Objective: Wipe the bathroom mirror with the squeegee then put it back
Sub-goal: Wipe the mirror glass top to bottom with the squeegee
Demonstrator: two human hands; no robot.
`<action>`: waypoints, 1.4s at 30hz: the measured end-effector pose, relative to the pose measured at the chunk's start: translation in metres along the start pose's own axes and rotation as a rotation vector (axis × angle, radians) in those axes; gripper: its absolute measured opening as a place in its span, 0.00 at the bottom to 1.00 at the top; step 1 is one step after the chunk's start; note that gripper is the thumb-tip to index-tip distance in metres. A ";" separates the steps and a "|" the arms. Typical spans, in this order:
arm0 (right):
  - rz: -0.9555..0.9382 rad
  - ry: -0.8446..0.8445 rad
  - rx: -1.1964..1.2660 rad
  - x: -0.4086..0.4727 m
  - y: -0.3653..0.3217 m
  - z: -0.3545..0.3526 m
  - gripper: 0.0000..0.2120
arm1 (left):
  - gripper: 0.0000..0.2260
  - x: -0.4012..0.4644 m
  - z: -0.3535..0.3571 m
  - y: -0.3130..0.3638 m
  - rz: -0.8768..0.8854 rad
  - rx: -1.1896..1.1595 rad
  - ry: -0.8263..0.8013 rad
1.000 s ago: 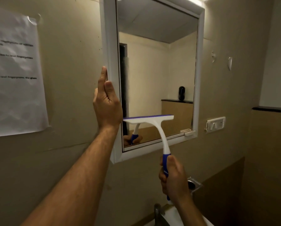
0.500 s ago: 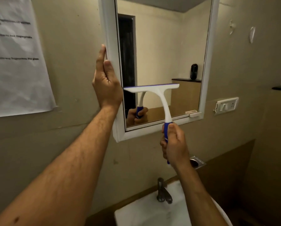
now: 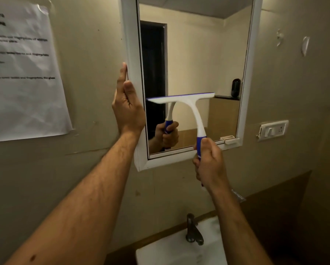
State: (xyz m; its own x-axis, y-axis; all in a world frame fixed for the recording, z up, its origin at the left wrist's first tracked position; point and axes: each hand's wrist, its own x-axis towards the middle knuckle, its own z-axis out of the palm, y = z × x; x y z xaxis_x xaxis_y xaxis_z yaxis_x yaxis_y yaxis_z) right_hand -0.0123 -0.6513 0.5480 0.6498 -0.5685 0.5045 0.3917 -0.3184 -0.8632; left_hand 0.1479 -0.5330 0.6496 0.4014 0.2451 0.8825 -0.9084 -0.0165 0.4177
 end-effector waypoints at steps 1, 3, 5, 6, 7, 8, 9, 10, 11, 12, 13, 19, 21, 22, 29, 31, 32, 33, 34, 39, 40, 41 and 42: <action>0.005 0.001 0.018 0.000 0.001 0.004 0.14 | 0.19 0.000 0.000 0.000 -0.009 0.009 -0.002; 0.026 -0.005 0.044 -0.005 0.014 0.009 0.15 | 0.19 0.000 0.000 -0.001 -0.016 0.024 -0.012; 0.057 -0.027 0.074 -0.018 0.031 0.011 0.16 | 0.19 0.000 -0.001 -0.003 -0.017 0.039 -0.018; 0.076 -0.038 0.089 -0.025 0.039 0.010 0.18 | 0.19 0.000 -0.001 -0.004 -0.015 0.051 -0.014; 0.096 -0.046 0.103 -0.031 0.043 0.010 0.20 | 0.19 0.000 -0.001 -0.004 -0.011 0.061 -0.010; 0.112 -0.048 0.111 -0.035 0.045 0.009 0.21 | 0.19 0.000 -0.002 -0.005 -0.009 0.066 -0.009; 0.118 -0.044 0.115 -0.036 0.042 0.009 0.22 | 0.19 -0.001 -0.002 -0.005 -0.011 0.068 -0.011; 0.113 -0.040 0.124 -0.033 0.037 0.009 0.22 | 0.19 -0.002 -0.003 -0.005 -0.013 0.071 -0.012; 0.102 -0.038 0.135 -0.027 0.030 0.009 0.22 | 0.19 -0.002 -0.003 -0.005 -0.016 0.075 -0.016; 0.089 -0.035 0.136 -0.021 0.023 0.009 0.21 | 0.20 -0.002 -0.004 -0.005 -0.020 0.085 -0.019; 0.075 -0.032 0.128 -0.014 0.016 0.009 0.19 | 0.20 -0.002 -0.004 -0.005 -0.026 0.096 -0.024; 0.108 -0.027 0.092 -0.021 0.022 0.017 0.22 | 0.18 -0.006 -0.008 -0.007 -0.010 0.140 -0.058; 0.120 -0.021 0.067 -0.030 0.036 0.014 0.23 | 0.18 -0.006 -0.007 -0.007 -0.005 0.147 -0.049; 0.131 -0.021 0.062 -0.035 0.042 0.012 0.23 | 0.19 -0.006 -0.007 -0.005 -0.011 0.143 -0.041; 0.186 -0.090 0.081 -0.032 0.038 -0.013 0.22 | 0.20 -0.007 -0.005 -0.011 -0.026 0.109 -0.030; 0.162 -0.127 0.148 -0.019 0.022 -0.017 0.21 | 0.20 -0.008 -0.005 -0.011 -0.027 0.122 -0.043; 0.145 -0.151 0.175 -0.014 0.016 -0.017 0.20 | 0.21 -0.008 -0.005 -0.011 -0.033 0.118 -0.046; 0.127 -0.169 0.187 -0.012 0.012 -0.016 0.19 | 0.21 -0.007 -0.005 -0.011 -0.040 0.112 -0.049; 0.114 -0.174 0.185 -0.010 0.010 -0.015 0.19 | 0.22 -0.007 -0.005 -0.011 -0.046 0.107 -0.052; 0.162 -0.162 0.080 -0.033 0.031 -0.013 0.22 | 0.21 -0.008 -0.006 -0.010 -0.042 0.101 -0.041; 0.195 -0.168 0.068 -0.040 0.036 -0.013 0.22 | 0.21 -0.007 -0.005 -0.010 -0.035 0.109 -0.033; 0.220 -0.169 0.062 -0.046 0.040 -0.014 0.21 | 0.21 -0.007 -0.005 -0.010 -0.030 0.115 -0.027; 0.231 -0.164 0.058 -0.049 0.042 -0.015 0.19 | 0.21 -0.008 -0.005 -0.010 -0.028 0.117 -0.021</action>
State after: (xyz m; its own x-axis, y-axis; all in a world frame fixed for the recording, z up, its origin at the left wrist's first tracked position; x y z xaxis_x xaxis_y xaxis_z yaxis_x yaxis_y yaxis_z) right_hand -0.0372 -0.6479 0.4865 0.8209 -0.4895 0.2941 0.2543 -0.1478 -0.9558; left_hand 0.1536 -0.5299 0.6376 0.4297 0.2269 0.8740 -0.8775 -0.1233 0.4635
